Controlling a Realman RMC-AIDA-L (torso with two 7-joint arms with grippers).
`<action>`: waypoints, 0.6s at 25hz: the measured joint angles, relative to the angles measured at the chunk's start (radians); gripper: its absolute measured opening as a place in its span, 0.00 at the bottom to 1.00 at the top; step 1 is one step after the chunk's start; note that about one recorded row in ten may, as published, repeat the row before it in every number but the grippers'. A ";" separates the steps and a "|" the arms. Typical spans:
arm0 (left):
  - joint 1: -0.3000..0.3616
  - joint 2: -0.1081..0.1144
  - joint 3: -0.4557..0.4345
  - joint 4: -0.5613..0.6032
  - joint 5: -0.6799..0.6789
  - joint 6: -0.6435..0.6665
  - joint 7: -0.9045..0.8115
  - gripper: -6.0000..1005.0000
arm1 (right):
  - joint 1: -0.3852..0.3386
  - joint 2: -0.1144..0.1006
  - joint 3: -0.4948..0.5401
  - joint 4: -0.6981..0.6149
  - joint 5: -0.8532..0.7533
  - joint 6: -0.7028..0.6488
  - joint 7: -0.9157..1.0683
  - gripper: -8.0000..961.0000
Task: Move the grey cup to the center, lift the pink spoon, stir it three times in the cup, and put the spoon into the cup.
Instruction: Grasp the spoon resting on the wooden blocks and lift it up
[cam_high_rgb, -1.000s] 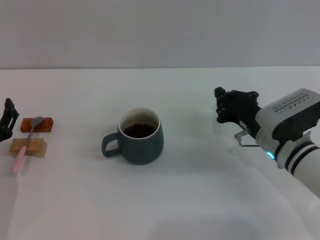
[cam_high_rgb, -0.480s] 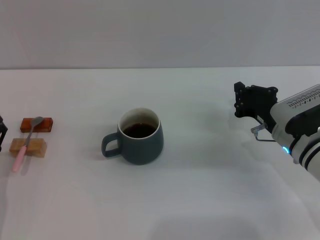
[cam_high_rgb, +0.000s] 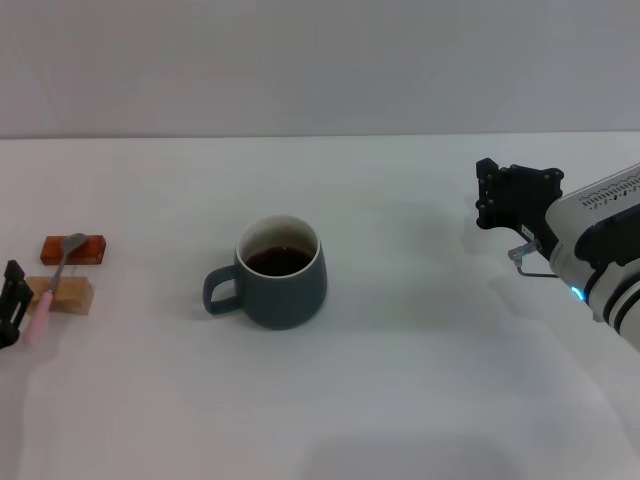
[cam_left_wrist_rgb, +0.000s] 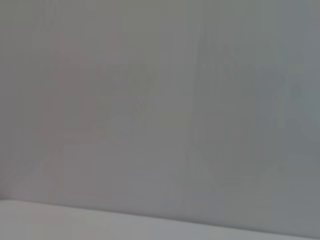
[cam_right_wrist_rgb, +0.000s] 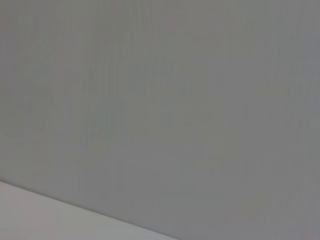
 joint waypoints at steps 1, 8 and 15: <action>0.027 0.001 0.002 -0.025 0.020 -0.013 0.001 0.81 | 0.001 0.000 0.000 0.000 0.000 0.000 0.000 0.01; 0.081 0.003 0.011 -0.091 0.066 -0.051 0.002 0.81 | 0.002 0.000 0.000 -0.002 0.000 0.000 0.000 0.01; 0.093 0.003 0.012 -0.113 0.103 -0.084 0.004 0.81 | 0.003 0.000 0.000 0.000 0.000 0.000 0.000 0.01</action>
